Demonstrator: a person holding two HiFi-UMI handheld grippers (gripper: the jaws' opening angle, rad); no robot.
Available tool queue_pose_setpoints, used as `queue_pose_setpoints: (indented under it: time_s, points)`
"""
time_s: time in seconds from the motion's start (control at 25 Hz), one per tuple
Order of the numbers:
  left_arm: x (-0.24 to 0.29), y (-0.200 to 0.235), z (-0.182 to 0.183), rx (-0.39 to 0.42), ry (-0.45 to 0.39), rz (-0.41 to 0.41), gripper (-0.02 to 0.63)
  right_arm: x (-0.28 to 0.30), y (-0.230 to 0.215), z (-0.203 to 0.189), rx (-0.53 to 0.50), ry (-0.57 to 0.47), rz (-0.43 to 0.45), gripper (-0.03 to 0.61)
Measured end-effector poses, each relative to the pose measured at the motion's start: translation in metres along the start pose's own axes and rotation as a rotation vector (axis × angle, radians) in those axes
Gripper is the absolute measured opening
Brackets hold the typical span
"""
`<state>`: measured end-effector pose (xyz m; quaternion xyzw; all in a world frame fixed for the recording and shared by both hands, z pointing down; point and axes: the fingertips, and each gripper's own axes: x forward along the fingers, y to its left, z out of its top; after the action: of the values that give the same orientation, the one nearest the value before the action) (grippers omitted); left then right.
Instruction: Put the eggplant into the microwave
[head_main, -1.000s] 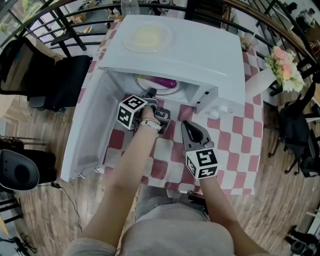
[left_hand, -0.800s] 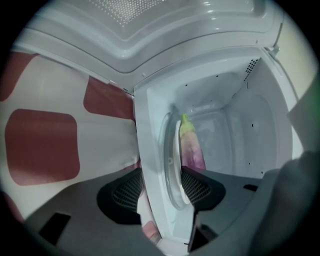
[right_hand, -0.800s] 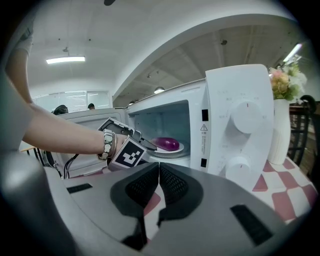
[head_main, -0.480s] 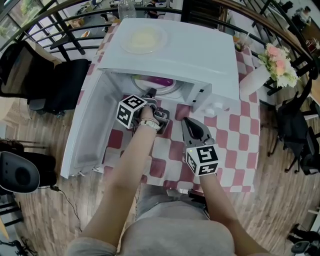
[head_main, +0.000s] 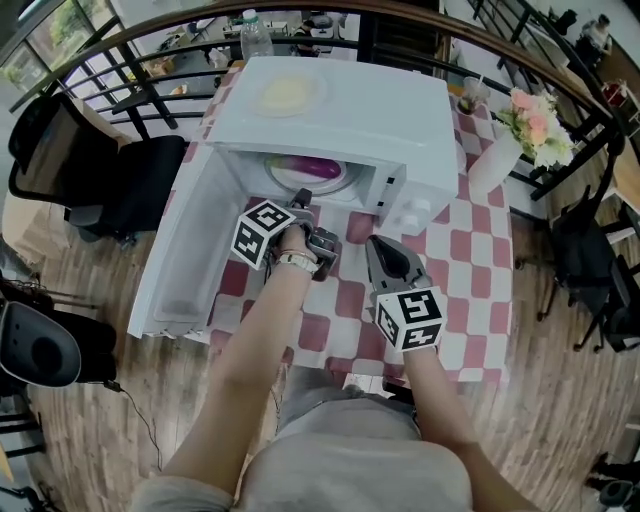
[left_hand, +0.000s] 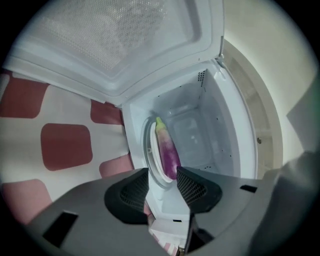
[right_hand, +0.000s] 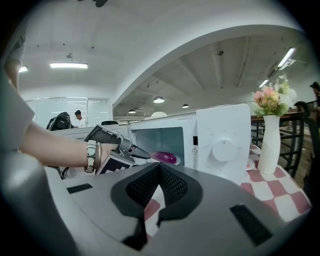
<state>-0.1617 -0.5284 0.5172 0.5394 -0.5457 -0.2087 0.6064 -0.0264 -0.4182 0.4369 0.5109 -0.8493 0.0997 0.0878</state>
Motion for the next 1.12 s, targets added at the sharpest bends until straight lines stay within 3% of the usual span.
queue_pose_setpoints:
  time_s: [0.32, 0.52, 0.76, 1.04, 1.12]
  points:
    - [-0.031, -0.02, -0.017, 0.053, 0.028, -0.057, 0.008, -0.022, 0.004, 0.012, -0.008, -0.002, 0.007, 0.025]
    - [-0.053, -0.036, -0.028, 0.152, 0.042, -0.121, 0.003, -0.031, 0.01, 0.018, -0.019, 0.0, 0.018, 0.025]
    - [-0.081, -0.053, -0.032, 0.325, 0.009, -0.199, 0.002, -0.035, 0.024, 0.025, -0.049, -0.029, 0.053, 0.023]
    - [-0.105, -0.059, -0.048, 0.451, -0.007, -0.252, 0.002, -0.04, 0.029, 0.031, -0.071, -0.043, 0.059, 0.023]
    - [-0.112, -0.063, -0.053, 0.526, -0.017, -0.267, 0.002, -0.043, 0.032, 0.029, -0.077, -0.043, 0.062, 0.023]
